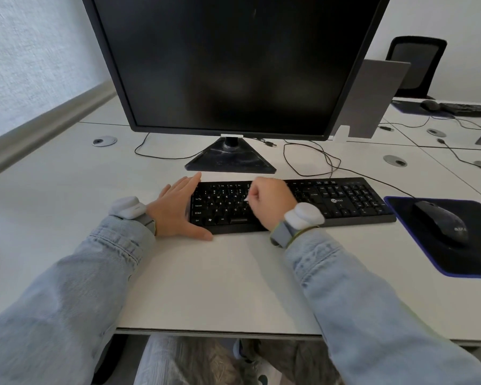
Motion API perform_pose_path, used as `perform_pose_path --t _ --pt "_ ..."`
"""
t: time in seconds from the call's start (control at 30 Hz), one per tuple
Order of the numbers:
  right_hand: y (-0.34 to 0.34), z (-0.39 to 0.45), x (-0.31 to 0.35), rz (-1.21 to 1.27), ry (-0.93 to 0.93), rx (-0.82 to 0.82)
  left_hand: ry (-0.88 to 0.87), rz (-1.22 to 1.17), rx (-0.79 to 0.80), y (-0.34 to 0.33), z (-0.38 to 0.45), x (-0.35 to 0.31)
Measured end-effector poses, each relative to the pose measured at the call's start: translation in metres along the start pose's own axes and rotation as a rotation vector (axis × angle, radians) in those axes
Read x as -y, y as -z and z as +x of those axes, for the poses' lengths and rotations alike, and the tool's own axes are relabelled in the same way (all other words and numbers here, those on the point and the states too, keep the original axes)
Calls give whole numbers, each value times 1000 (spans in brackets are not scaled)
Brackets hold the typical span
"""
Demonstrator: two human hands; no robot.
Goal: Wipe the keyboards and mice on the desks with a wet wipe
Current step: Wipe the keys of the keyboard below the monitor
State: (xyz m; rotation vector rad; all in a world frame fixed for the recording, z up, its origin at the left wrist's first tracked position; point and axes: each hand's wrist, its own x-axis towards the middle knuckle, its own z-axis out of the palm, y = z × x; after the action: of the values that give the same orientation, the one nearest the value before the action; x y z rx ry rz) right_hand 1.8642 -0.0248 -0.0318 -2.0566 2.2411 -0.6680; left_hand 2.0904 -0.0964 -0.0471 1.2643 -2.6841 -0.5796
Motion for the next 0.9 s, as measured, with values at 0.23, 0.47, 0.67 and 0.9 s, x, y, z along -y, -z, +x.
perform_pose_path --t 0.23,0.47,0.67,0.9 --pt "-4 4 -3 212 152 75 -14 -17 -18 -2 1 3" --pt "-2 6 -5 157 154 62 -35 -12 -30 -3 1 3" --pt "5 13 -9 -180 -21 14 -23 -28 -21 1 -3 -2" --pt "1 10 8 -178 109 138 -13 -33 -23 0 -2 0"
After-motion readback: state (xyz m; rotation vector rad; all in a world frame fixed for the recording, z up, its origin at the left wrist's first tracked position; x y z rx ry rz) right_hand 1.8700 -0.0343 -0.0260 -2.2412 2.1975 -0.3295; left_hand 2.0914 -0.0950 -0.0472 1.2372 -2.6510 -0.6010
